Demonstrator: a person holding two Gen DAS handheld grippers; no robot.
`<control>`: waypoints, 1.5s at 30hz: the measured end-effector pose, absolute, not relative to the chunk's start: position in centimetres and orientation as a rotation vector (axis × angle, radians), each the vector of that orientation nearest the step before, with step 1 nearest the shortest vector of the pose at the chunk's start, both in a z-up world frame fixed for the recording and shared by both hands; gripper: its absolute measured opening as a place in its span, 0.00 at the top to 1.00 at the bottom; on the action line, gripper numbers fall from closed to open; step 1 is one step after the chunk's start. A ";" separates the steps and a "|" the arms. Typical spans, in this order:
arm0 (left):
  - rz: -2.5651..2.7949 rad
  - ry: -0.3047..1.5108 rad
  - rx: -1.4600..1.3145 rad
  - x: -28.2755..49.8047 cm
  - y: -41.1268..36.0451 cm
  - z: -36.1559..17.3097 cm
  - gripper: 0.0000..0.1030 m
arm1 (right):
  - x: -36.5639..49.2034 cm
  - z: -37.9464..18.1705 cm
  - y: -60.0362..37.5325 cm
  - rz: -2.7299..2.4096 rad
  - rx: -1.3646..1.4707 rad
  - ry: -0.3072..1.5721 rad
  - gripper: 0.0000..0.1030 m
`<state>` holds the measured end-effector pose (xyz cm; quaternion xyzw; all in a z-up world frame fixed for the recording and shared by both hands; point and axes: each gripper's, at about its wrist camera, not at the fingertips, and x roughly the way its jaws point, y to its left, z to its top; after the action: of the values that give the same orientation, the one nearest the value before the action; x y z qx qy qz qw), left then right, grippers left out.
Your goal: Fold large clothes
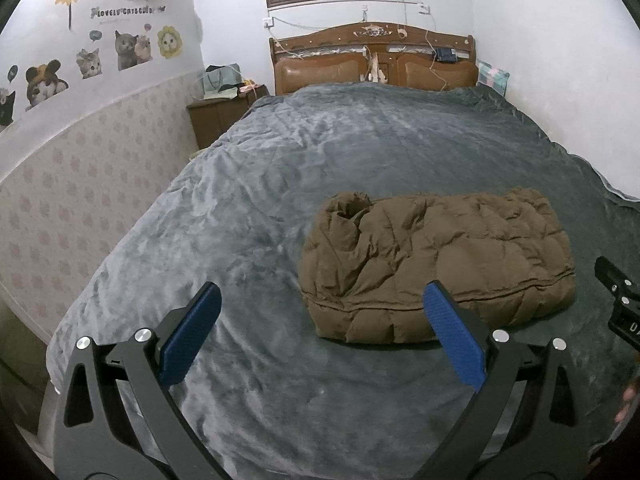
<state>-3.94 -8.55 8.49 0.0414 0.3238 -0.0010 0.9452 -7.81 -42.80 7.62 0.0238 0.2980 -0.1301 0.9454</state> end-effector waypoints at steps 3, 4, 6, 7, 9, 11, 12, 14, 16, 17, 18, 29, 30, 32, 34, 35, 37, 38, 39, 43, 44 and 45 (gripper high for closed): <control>-0.004 0.660 0.085 -3.9 -8.6 8.5 0.03 | -7.7 7.7 -42.9 -0.266 0.049 0.606 0.02; -0.006 0.659 0.085 -4.0 -8.6 8.5 0.03 | -7.7 7.7 -42.9 -0.267 0.048 0.606 0.02; -0.008 0.656 0.089 -3.9 -8.6 8.6 0.03 | -7.6 7.7 -43.0 -0.269 0.047 0.604 0.02; -0.007 0.653 0.090 -3.9 -8.6 8.6 0.03 | -7.6 7.7 -43.0 -0.270 0.046 0.603 0.02; -0.009 0.650 0.094 -3.7 -8.6 8.6 0.03 | -7.6 7.7 -43.0 -0.269 0.048 0.604 0.02; -0.012 0.652 0.094 -3.6 -8.6 8.5 0.03 | -7.6 7.7 -43.1 -0.269 0.048 0.604 0.02; -0.013 0.653 0.094 -3.6 -8.6 8.5 0.03 | -7.6 7.7 -43.1 -0.269 0.047 0.604 0.02; -0.016 0.656 0.097 -3.4 -8.6 8.4 0.03 | -7.5 7.7 -43.2 -0.268 0.053 0.606 0.02; -0.013 0.659 0.099 -3.3 -8.6 8.4 0.03 | -7.4 7.6 -43.2 -0.267 0.056 0.607 0.02; -0.014 0.661 0.099 -3.1 -8.6 8.4 0.03 | -7.4 7.5 -43.2 -0.267 0.056 0.607 0.02; -0.016 0.662 0.099 -3.0 -8.6 8.4 0.03 | -7.5 7.5 -43.1 -0.268 0.055 0.605 0.02; -0.008 0.661 0.099 -2.6 -8.3 8.3 0.03 | -7.4 7.4 -43.0 -0.271 0.056 0.601 0.02; -0.008 0.661 0.099 -2.5 -8.3 8.3 0.03 | -7.4 7.4 -43.0 -0.271 0.058 0.602 0.02; -0.009 0.660 0.097 -2.4 -8.2 8.3 0.03 | -7.4 7.4 -43.0 -0.271 0.057 0.602 0.02; -0.009 0.658 0.097 -2.3 -8.2 8.3 0.03 | -7.4 7.4 -42.9 -0.275 0.054 0.601 0.02; -0.008 0.656 0.097 -2.3 -8.1 8.3 0.03 | -7.3 7.4 -42.9 -0.277 0.053 0.601 0.02; -0.009 0.656 0.095 -2.3 -7.9 8.2 0.03 | -7.3 7.4 -42.9 -0.276 0.055 0.602 0.02; -0.010 0.656 0.094 -2.4 -7.9 8.2 0.03 | -7.3 7.4 -42.9 -0.275 0.054 0.602 0.02; -0.009 0.656 0.094 -2.4 -7.8 8.2 0.03 | -7.3 7.4 -42.9 -0.274 0.053 0.602 0.02; -0.011 0.660 0.092 -2.3 -7.6 7.9 0.03 | -7.2 7.4 -42.8 -0.275 0.050 0.602 0.02; -0.011 0.662 0.092 -2.2 -7.6 8.0 0.03 | -7.2 7.4 -42.8 -0.275 0.048 0.602 0.02; -0.010 0.663 0.092 -2.2 -7.6 8.0 0.03 | -7.2 7.4 -42.7 -0.276 0.049 0.601 0.02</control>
<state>-2.24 -7.58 7.96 0.0450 0.3252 -0.0051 0.9446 -7.20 -42.71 7.43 0.0240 0.2952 -0.1355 0.9455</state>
